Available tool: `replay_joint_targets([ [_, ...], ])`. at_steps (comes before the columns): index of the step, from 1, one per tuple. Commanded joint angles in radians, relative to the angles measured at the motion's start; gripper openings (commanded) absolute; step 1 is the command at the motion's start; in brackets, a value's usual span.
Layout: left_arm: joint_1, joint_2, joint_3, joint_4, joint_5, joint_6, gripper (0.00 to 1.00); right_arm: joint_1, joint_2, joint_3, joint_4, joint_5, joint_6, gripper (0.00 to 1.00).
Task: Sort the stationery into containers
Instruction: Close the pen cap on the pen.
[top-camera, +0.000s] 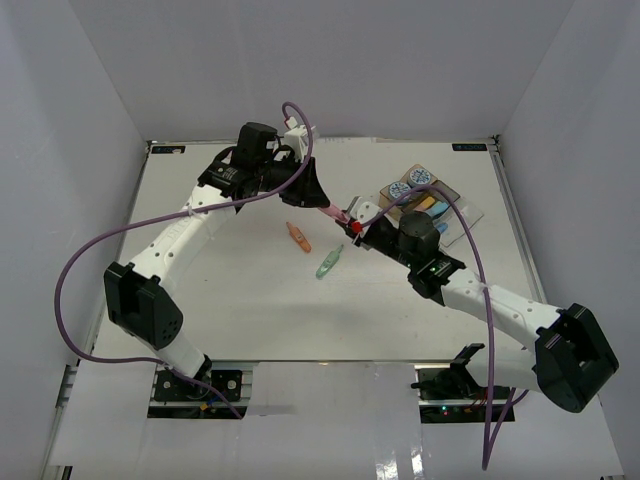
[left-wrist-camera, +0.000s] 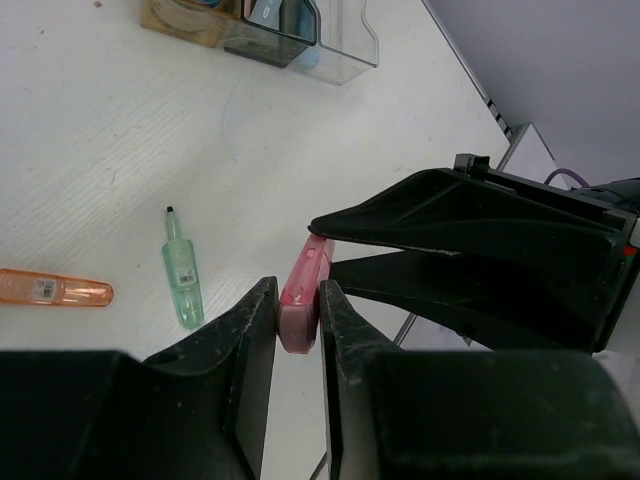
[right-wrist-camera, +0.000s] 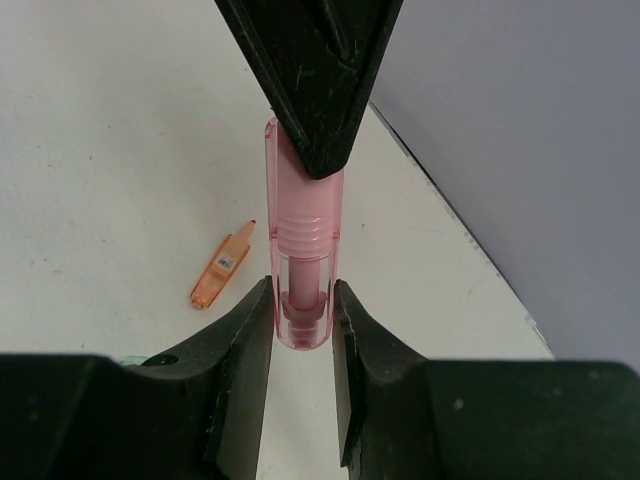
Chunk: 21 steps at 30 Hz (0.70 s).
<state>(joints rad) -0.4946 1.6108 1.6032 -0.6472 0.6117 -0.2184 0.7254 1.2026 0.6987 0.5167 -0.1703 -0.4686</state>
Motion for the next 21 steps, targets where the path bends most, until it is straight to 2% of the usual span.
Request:
replay_joint_targets([
  [1,0.002,-0.051,-0.014,0.011,-0.009,0.013,0.31,0.006,0.006,0.061,0.037,0.006,-0.008,0.15],
  [11,0.002,-0.06,-0.052,0.017,-0.024,0.01,0.14,0.005,0.009,0.094,0.054,0.014,0.005,0.13],
  [21,0.002,-0.075,-0.14,0.06,-0.018,-0.009,0.09,0.006,-0.006,0.166,0.091,-0.02,0.021,0.12],
])
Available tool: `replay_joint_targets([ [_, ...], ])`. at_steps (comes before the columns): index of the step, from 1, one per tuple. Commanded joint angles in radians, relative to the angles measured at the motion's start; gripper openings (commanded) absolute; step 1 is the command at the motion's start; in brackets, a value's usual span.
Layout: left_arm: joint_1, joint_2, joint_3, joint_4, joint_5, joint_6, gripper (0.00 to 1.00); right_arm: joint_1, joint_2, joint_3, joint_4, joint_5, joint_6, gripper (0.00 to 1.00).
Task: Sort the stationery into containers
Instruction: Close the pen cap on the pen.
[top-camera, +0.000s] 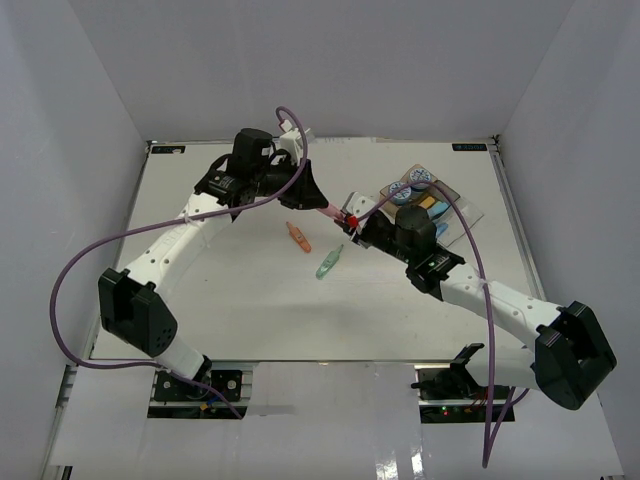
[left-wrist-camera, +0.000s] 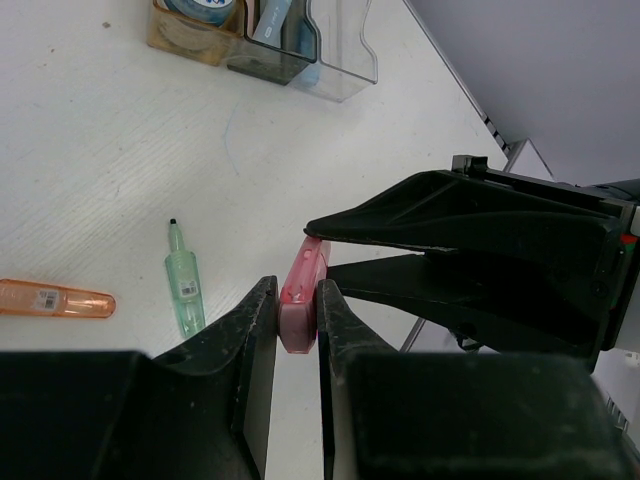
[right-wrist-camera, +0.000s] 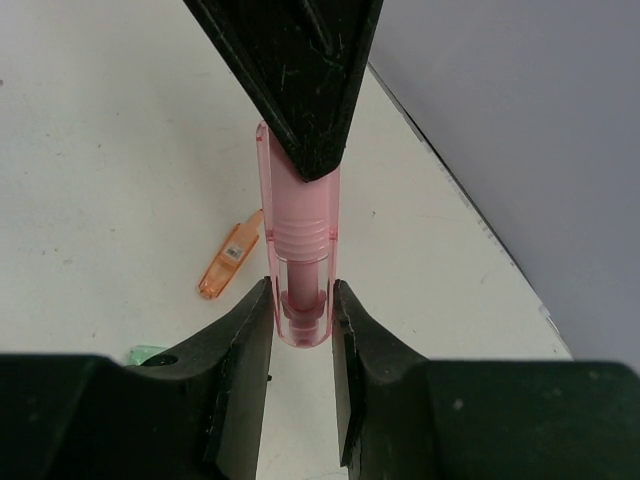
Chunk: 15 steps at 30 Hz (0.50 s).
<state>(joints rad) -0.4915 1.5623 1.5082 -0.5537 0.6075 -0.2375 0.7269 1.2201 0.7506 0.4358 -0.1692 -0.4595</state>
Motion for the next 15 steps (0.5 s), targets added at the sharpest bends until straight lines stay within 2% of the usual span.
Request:
replay_joint_targets([
  [1,-0.001,-0.024,-0.048,-0.031,-0.008,0.004,0.09,0.005,-0.022,0.122,0.17,-0.03,0.01,0.12],
  [15,-0.001,0.002,-0.071,-0.014,0.038,-0.028,0.08,0.037,-0.008,0.184,0.182,-0.027,-0.018,0.12],
])
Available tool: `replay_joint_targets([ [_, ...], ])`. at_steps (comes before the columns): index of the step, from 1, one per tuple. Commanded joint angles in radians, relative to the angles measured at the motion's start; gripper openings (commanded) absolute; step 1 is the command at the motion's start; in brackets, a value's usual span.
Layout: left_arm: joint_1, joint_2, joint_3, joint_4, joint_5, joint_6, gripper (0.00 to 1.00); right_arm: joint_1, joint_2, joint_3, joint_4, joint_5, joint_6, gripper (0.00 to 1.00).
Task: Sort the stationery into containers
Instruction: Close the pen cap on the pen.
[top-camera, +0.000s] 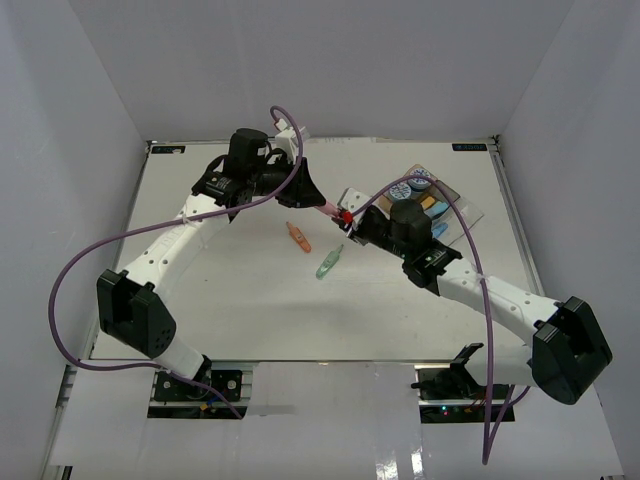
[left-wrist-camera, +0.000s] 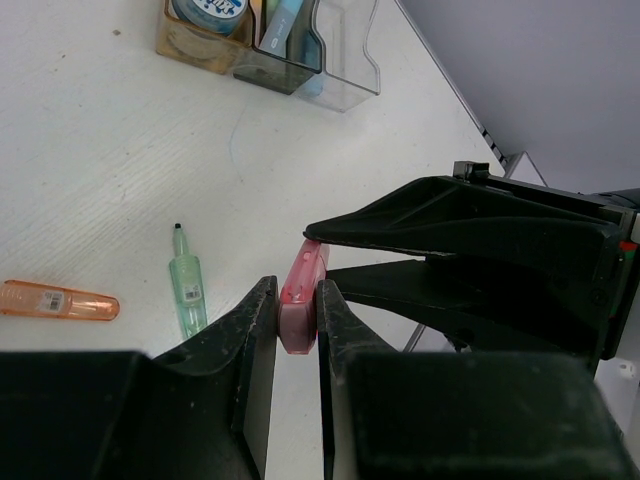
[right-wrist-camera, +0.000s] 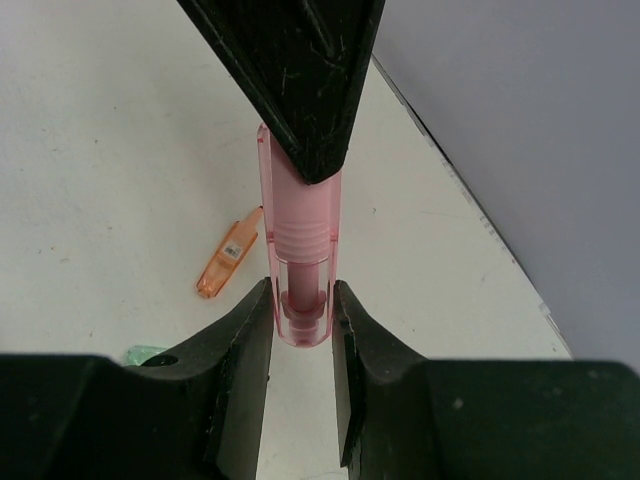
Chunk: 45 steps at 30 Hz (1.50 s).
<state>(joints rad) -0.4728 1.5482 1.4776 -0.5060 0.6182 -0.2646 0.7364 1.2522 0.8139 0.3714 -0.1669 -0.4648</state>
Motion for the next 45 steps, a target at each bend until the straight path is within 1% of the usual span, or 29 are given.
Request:
replay_joint_targets([
  [1,-0.02,0.018,-0.042,-0.06,0.031,-0.001,0.08,0.027,-0.04,0.125,0.247,-0.029,-0.015,0.12],
  [5,-0.02,0.023,-0.048,-0.057,0.032,-0.007,0.08,0.027,-0.05,0.149,0.245,-0.023,-0.024,0.12],
  [13,-0.021,0.049,-0.057,-0.04,0.06,-0.024,0.07,0.029,-0.043,0.22,0.247,-0.062,-0.026,0.12],
  [21,-0.021,0.046,-0.062,-0.034,0.058,-0.022,0.06,0.04,-0.023,0.209,0.241,-0.083,-0.011,0.12],
  [24,-0.02,0.029,-0.063,-0.031,0.034,-0.015,0.09,0.041,-0.027,0.189,0.224,-0.06,-0.014,0.12],
  [27,-0.01,0.004,-0.063,-0.025,0.009,-0.009,0.2,0.041,-0.036,0.15,0.201,-0.03,-0.024,0.12],
  [28,-0.006,-0.003,-0.066,-0.019,0.005,-0.008,0.33,0.041,-0.04,0.139,0.192,-0.022,-0.028,0.12],
  [31,0.037,-0.051,-0.077,0.02,-0.02,-0.019,0.56,0.041,-0.051,0.076,0.153,0.013,-0.034,0.12],
  [32,0.051,-0.069,-0.083,0.036,-0.024,-0.022,0.7,0.041,-0.053,0.033,0.14,0.042,-0.035,0.12],
  [34,0.091,-0.126,-0.108,0.086,-0.05,-0.033,0.8,0.041,-0.066,-0.013,0.123,0.076,-0.035,0.12],
  [35,0.103,-0.146,-0.117,0.101,-0.064,-0.033,0.84,0.041,-0.072,-0.036,0.11,0.093,-0.035,0.12],
  [36,0.124,-0.164,-0.126,0.124,-0.102,-0.033,0.88,0.041,-0.077,-0.082,0.091,0.124,-0.026,0.12],
  [39,0.152,-0.24,-0.164,0.174,-0.191,-0.024,0.93,0.04,-0.105,-0.168,0.057,0.225,-0.011,0.12],
  [41,0.158,-0.299,-0.192,0.208,-0.222,-0.022,0.93,0.031,-0.109,-0.197,0.035,0.285,-0.003,0.12],
  [45,0.161,-0.372,-0.289,0.31,-0.271,-0.025,0.96,-0.02,-0.099,-0.248,0.012,0.345,0.067,0.11],
])
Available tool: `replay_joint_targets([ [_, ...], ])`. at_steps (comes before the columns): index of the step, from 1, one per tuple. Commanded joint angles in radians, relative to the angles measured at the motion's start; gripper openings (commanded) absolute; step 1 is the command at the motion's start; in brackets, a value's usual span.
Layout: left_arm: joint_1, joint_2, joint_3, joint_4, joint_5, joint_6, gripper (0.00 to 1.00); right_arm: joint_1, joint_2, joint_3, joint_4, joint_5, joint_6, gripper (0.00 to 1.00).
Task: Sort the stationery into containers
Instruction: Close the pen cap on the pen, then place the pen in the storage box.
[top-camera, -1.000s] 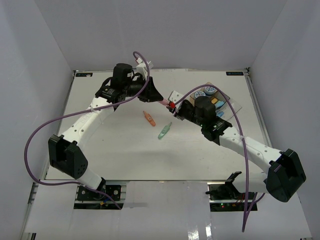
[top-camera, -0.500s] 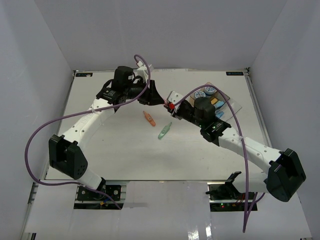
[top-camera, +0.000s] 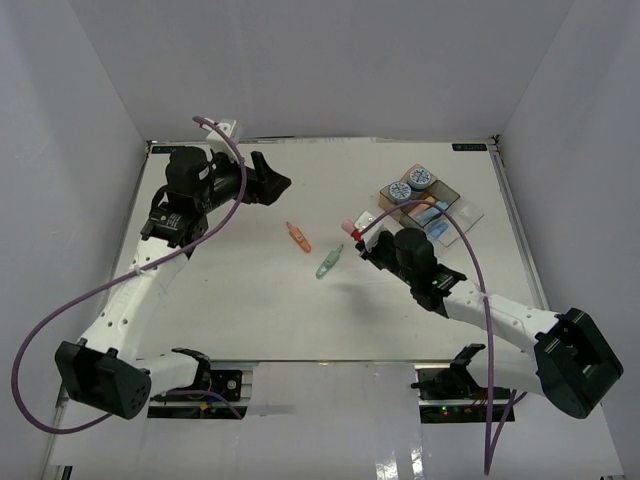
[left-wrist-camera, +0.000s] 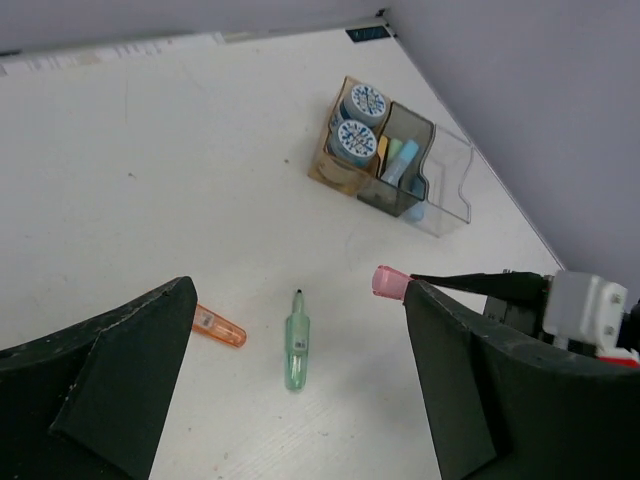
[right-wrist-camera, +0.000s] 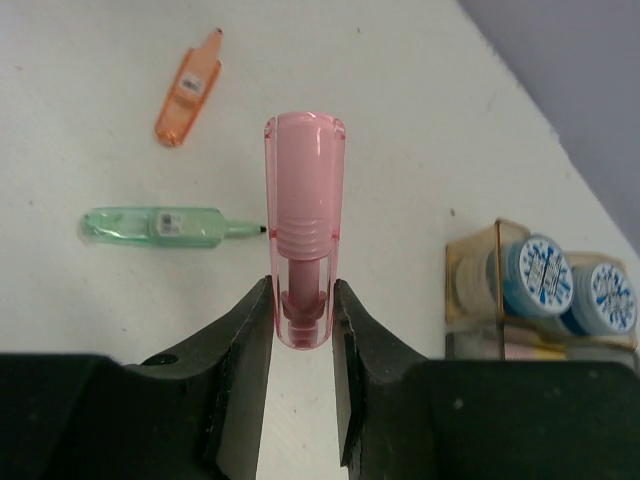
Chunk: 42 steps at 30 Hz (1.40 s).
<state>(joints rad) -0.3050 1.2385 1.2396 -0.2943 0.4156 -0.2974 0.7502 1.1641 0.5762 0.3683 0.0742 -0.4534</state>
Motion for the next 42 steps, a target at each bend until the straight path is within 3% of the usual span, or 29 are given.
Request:
replay_joint_targets([
  [1,-0.006,-0.069,-0.063,0.104,-0.09,0.009,0.97,-0.073,0.002,-0.007,0.003,0.11,0.106,0.09],
  [10,-0.006,-0.04,-0.12,0.099,-0.172,0.029,0.98,-0.271,0.101,0.143,-0.198,0.312,0.369,0.09],
  [21,-0.006,0.019,-0.14,0.095,-0.247,0.038,0.98,-0.541,0.242,0.27,-0.316,0.317,0.591,0.17],
  [30,-0.006,0.038,-0.134,0.08,-0.273,0.041,0.98,-0.609,0.367,0.341,-0.367,0.338,0.714,0.27],
  [36,-0.006,0.05,-0.126,0.064,-0.27,0.037,0.98,-0.611,0.364,0.333,-0.427,0.346,0.754,0.33],
  [42,-0.008,0.047,-0.124,0.063,-0.267,0.037,0.98,-0.611,0.33,0.326,-0.462,0.355,0.757,0.46],
])
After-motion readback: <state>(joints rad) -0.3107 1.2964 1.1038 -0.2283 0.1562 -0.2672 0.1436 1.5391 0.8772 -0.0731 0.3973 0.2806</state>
